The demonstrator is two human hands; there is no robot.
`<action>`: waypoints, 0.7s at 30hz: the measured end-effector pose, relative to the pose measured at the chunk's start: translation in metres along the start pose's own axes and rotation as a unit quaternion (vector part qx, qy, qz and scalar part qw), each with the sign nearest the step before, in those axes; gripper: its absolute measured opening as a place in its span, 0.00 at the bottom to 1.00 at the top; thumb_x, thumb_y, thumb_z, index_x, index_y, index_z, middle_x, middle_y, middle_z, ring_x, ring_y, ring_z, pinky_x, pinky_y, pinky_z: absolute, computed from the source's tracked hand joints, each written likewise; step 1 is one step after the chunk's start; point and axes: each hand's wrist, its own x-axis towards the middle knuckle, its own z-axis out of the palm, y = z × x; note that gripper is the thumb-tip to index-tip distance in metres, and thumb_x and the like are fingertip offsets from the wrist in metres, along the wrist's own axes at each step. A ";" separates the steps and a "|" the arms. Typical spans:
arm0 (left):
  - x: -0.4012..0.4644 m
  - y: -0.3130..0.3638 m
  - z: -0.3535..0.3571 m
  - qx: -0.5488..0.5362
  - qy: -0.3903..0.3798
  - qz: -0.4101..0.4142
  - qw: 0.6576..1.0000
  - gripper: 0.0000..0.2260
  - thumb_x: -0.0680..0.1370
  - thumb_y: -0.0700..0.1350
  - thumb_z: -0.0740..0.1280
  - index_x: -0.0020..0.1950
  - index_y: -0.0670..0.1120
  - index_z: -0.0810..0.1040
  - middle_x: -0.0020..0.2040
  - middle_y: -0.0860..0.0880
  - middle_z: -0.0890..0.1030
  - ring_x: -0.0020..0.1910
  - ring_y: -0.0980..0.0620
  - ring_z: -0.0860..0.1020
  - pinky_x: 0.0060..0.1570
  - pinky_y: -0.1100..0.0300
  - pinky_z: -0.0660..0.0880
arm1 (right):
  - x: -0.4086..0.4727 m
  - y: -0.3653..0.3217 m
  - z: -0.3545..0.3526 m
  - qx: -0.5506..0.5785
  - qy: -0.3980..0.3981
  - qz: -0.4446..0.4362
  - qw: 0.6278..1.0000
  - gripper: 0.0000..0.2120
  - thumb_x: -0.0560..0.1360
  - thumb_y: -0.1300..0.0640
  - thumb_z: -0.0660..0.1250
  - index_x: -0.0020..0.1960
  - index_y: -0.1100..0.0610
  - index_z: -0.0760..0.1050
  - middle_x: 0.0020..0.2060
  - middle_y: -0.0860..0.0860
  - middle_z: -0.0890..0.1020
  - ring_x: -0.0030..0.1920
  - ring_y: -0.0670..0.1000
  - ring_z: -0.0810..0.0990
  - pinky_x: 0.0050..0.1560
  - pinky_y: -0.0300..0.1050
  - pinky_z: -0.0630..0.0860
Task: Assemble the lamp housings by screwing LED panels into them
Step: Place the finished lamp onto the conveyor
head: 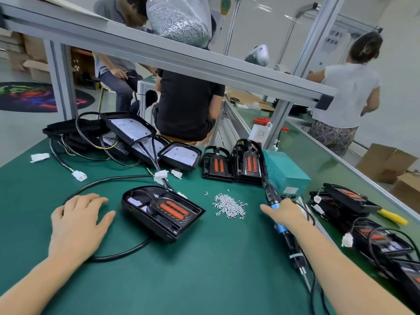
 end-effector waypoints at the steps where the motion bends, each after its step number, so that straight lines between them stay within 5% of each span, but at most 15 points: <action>1: 0.000 -0.001 0.001 0.007 -0.004 0.001 1.000 0.13 0.75 0.48 0.70 0.57 0.45 0.81 0.61 0.45 0.78 0.65 0.42 0.70 0.63 0.45 0.59 | 0.002 -0.001 0.003 -0.017 0.000 -0.004 1.000 0.31 0.77 0.39 0.65 0.62 0.67 0.68 0.48 0.56 0.74 0.47 0.56 0.73 0.44 0.43 0.67; 5: 0.000 -0.002 0.003 0.018 -0.009 0.003 1.000 0.11 0.76 0.49 0.69 0.55 0.46 0.81 0.60 0.46 0.79 0.64 0.43 0.70 0.63 0.46 0.58 | 0.006 -0.005 0.007 -0.098 0.024 -0.012 0.995 0.22 0.79 0.41 0.62 0.40 0.60 0.68 0.35 0.52 0.74 0.43 0.56 0.75 0.42 0.43 0.70; 12: 0.000 -0.002 0.003 0.021 -0.015 0.002 1.000 0.10 0.76 0.50 0.68 0.53 0.48 0.82 0.59 0.48 0.79 0.64 0.44 0.70 0.64 0.48 0.58 | 0.001 -0.009 0.013 -0.181 0.044 -0.009 0.982 0.20 0.80 0.41 0.59 0.46 0.58 0.71 0.40 0.52 0.77 0.43 0.56 0.76 0.41 0.43 0.69; 16: -0.001 0.000 0.002 0.019 -0.016 -0.002 1.000 0.10 0.77 0.50 0.67 0.55 0.48 0.81 0.60 0.48 0.78 0.65 0.45 0.69 0.64 0.49 0.57 | 0.002 -0.010 0.020 -0.182 0.052 0.009 0.982 0.27 0.79 0.37 0.57 0.63 0.59 0.71 0.62 0.57 0.74 0.57 0.56 0.77 0.47 0.46 0.69; 21: -0.001 0.001 0.001 0.013 -0.017 -0.001 1.000 0.11 0.77 0.51 0.66 0.56 0.48 0.80 0.61 0.50 0.78 0.65 0.46 0.70 0.64 0.50 0.57 | -0.002 -0.014 0.020 -0.204 0.070 0.016 0.976 0.33 0.77 0.33 0.57 0.68 0.60 0.67 0.65 0.56 0.72 0.62 0.57 0.76 0.52 0.48 0.72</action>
